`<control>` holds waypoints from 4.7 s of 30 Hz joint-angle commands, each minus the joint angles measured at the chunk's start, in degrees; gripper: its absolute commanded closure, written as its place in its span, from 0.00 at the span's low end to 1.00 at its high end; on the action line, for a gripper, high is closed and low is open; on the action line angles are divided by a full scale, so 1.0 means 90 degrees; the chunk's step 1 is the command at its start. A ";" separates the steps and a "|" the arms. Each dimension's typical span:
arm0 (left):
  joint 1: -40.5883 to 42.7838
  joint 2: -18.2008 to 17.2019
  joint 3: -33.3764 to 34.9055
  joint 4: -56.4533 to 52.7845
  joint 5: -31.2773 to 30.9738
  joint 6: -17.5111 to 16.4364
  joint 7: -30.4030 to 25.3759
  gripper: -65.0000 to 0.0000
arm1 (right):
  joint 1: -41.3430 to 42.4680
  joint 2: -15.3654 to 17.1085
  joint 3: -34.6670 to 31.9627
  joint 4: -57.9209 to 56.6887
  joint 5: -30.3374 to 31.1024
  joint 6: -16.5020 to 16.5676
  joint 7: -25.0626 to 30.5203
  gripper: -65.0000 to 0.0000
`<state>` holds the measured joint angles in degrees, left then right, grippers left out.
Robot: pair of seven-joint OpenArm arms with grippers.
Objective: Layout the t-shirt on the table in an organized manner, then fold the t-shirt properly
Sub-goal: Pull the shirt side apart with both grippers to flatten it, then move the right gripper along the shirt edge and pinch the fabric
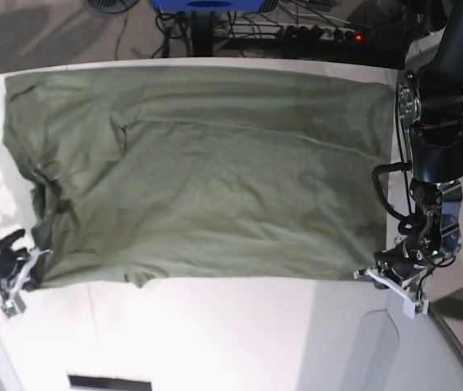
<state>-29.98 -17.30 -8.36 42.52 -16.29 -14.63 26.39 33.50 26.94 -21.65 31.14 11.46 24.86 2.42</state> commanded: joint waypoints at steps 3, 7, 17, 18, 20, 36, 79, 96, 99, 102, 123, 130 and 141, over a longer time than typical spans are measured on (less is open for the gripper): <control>-0.0200 -0.0075 0.0006 0.0135 -0.0031 0.0000 -0.0144 1.00 | 0.0278 0.0089 -0.0315 0.0072 0.0050 -0.0023 0.0196 1.00; -0.0191 -0.0075 0.0006 0.0135 -0.0031 0.0000 -0.0144 1.00 | 0.0464 0.0059 -0.0549 0.0072 0.0050 -0.0023 0.0323 1.00; 0.0161 -0.0075 0.0006 0.0555 -0.0031 0.0000 -0.0134 1.00 | 0.0581 -0.0126 -0.0579 -0.0514 0.0050 -0.0023 0.0547 1.00; 0.0161 -0.0075 0.0006 0.0604 -0.0031 0.0000 -0.0124 1.00 | 0.0581 -0.0126 -0.0579 -0.0514 0.0050 -0.0023 0.0538 1.00; 0.0161 -0.0075 0.0006 0.0643 -0.0031 0.0000 0.0061 1.00 | 0.0542 -0.0136 -0.0579 -0.0514 0.0050 -0.0023 0.0528 1.00; 0.0659 -0.0368 -0.0072 0.1385 -0.0089 0.0000 0.0315 1.00 | 0.0366 -0.0146 0.0779 -0.0456 0.0079 -0.0013 0.0039 1.00; 0.0933 -0.0300 0.0006 0.1405 -0.0080 -0.0010 0.0276 1.00 | 0.0132 -0.0849 0.2459 -0.1491 0.0079 -0.0599 -0.1035 0.55; 0.0933 -0.0290 0.0006 0.1405 -0.0080 -0.0010 0.0276 1.00 | 0.0015 -0.0869 0.2479 -0.1296 0.0079 -0.0560 -0.1084 1.00; 0.0933 -0.0290 0.0006 0.1405 -0.0080 -0.0010 0.0276 1.00 | -0.0112 -0.0869 0.2479 -0.0925 0.0079 -0.0560 -0.1221 1.00; 0.0933 -0.0290 0.0006 0.1405 -0.0080 -0.0010 0.0276 1.00 | -0.0259 -0.0869 0.2489 -0.0300 0.0079 -0.0560 -0.1670 1.00; 0.0933 -0.0290 0.0006 0.1405 -0.0080 -0.0010 0.0276 1.00 | -0.2183 -0.1963 0.4178 0.4135 0.0089 -0.0550 -0.5958 1.00; 0.0933 -0.0290 0.0006 0.1405 -0.0060 -0.0010 0.0286 1.00 | -0.2125 -0.2138 0.4598 0.4575 0.0079 -0.0599 -0.7082 0.72; 0.0884 -0.0290 0.0006 0.1414 -0.0080 -0.0010 0.0276 1.00 | -0.0689 -0.1738 0.4716 0.2953 0.0050 -0.0589 -0.6261 0.39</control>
<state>-20.60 -19.07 -8.12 54.19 -16.51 -14.83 30.06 26.74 10.48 20.64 56.23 12.16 19.99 -52.90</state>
